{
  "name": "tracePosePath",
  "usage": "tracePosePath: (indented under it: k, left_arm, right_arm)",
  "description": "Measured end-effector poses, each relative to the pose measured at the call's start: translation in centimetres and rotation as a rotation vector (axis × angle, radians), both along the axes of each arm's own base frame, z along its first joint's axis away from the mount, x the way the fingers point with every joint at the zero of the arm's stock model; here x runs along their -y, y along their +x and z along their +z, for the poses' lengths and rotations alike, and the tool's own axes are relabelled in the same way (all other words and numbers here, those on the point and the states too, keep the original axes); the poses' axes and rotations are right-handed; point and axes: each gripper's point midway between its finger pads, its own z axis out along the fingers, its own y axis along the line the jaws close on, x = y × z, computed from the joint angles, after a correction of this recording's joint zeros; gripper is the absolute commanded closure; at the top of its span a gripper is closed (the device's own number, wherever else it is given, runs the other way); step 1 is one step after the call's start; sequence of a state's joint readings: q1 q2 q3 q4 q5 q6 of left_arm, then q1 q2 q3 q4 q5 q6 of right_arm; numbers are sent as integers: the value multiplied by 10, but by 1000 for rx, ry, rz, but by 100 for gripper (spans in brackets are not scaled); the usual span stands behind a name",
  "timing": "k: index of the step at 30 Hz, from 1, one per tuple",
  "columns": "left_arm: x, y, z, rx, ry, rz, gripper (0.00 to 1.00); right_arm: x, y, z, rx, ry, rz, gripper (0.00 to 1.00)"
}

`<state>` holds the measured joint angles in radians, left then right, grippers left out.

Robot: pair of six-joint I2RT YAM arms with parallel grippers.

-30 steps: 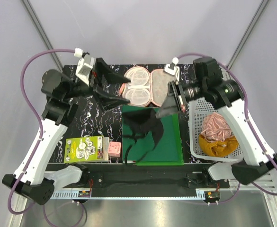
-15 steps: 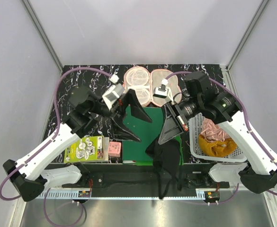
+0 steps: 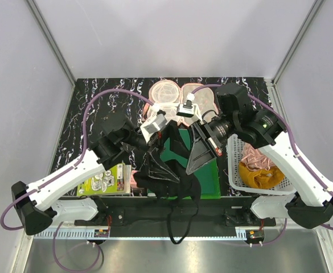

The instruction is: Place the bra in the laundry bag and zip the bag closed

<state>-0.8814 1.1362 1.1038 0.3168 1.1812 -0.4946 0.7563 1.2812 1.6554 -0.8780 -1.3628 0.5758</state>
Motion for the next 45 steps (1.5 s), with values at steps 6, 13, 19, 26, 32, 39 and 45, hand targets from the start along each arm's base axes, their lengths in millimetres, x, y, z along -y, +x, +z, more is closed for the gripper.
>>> tracePosePath:
  k: [6,13,19,26,32,39,45]
  left_arm:
    - [8,-15,-2,-19,1,-66,78]
    - [6,-12,-7,-34,4,-55,100]
    - [-10,48,-27,-132,71,187,100]
    - [-21,138,-37,-266,124,508,100]
    - [-20,249,-55,-490,170,750,100]
    - [-8,358,-61,-694,109,906,100]
    - [7,437,-91,-901,24,932,100]
  right_arm:
    - [-2,0,8,-3,22,10,100]
    - [-5,4,4,-4,12,-23,37]
    - [-3,53,-14,108,-46,-415,0]
    - [75,181,-30,189,-235,-1241,0]
    - [80,250,-58,213,-416,-1368,0]
    - [87,303,-118,213,-655,-1387,0]
    - [96,336,-139,212,-735,-1417,0]
